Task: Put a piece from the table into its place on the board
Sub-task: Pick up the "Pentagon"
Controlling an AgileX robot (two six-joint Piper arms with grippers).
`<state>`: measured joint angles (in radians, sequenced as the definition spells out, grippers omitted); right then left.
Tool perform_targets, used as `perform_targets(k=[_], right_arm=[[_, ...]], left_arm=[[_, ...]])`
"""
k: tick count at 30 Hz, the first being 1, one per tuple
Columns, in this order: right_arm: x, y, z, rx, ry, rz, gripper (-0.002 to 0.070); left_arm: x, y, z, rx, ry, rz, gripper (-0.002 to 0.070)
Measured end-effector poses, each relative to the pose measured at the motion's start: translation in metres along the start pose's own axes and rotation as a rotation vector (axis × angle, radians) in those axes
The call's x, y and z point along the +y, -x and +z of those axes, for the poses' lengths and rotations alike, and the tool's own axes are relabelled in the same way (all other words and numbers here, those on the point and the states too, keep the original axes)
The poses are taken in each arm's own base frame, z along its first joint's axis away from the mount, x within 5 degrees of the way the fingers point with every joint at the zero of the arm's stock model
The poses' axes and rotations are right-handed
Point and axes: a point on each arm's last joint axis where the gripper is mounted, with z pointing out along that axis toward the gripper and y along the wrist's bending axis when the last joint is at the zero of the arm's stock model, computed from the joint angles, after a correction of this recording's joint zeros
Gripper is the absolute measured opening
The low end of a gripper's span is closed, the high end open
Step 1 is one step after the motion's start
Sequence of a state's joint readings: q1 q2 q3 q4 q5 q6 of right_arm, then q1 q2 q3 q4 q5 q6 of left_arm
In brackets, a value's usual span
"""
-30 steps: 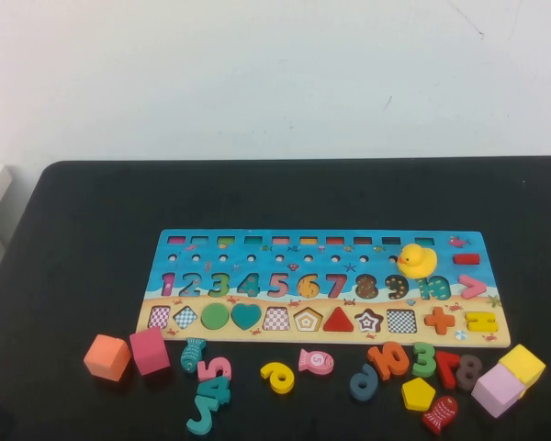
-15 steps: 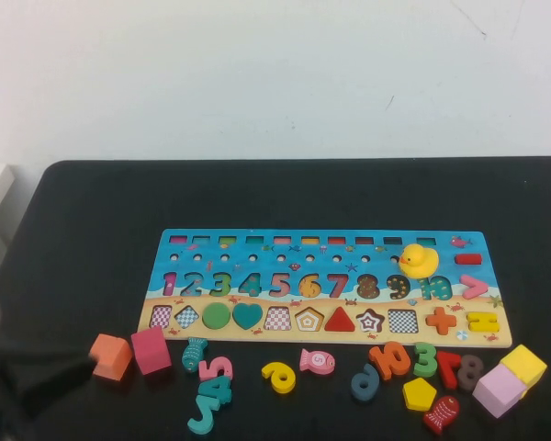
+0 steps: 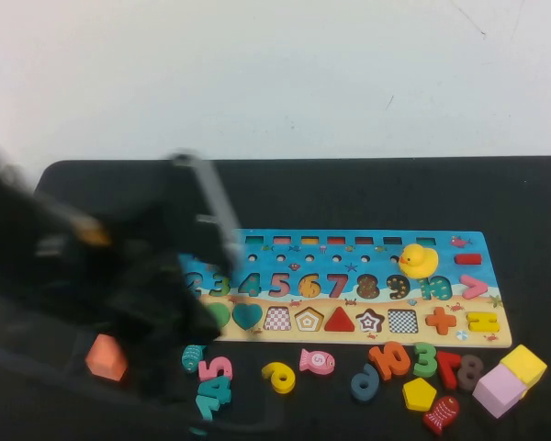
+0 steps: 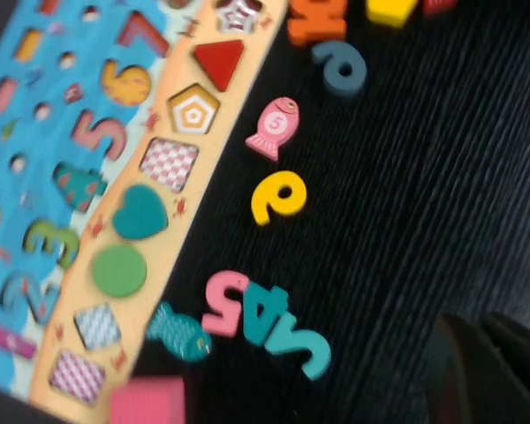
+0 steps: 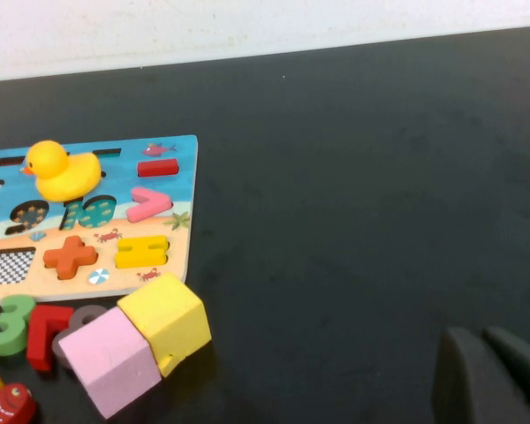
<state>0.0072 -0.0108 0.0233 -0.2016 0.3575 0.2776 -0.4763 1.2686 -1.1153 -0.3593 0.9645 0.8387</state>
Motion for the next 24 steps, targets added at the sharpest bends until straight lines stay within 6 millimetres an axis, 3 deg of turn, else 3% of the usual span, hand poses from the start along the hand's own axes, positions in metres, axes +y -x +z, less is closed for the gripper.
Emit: perform_targets(k=[7,12,15,18,21,24], right_arm=[[0.0,0.0,0.0,0.0,0.0,0.0,0.0019],[0.0,0.0,0.0,0.0,0.0,0.0,0.0019],[0.0,0.0,0.0,0.0,0.0,0.0,0.0019],[0.0,0.0,0.0,0.0,0.0,0.0,0.0019],[0.0,0.0,0.0,0.0,0.0,0.0,0.0019],[0.0,0.0,0.0,0.0,0.0,0.0,0.0019]], left_arm=[[-0.005,0.054,0.062,0.139,-0.027,0.166,-0.0002],[-0.011,0.076,0.11,0.217,-0.057,0.309,0.0015],[-0.016,0.084,0.137,0.238,-0.089,0.392,0.0087],[-0.023,0.087,0.162,0.257,-0.121,0.446,0.0225],[-0.03,0.093,0.184,0.267,-0.123,0.373,0.037],[-0.033,0.099,0.203,0.271,-0.114,0.289,0.0424]])
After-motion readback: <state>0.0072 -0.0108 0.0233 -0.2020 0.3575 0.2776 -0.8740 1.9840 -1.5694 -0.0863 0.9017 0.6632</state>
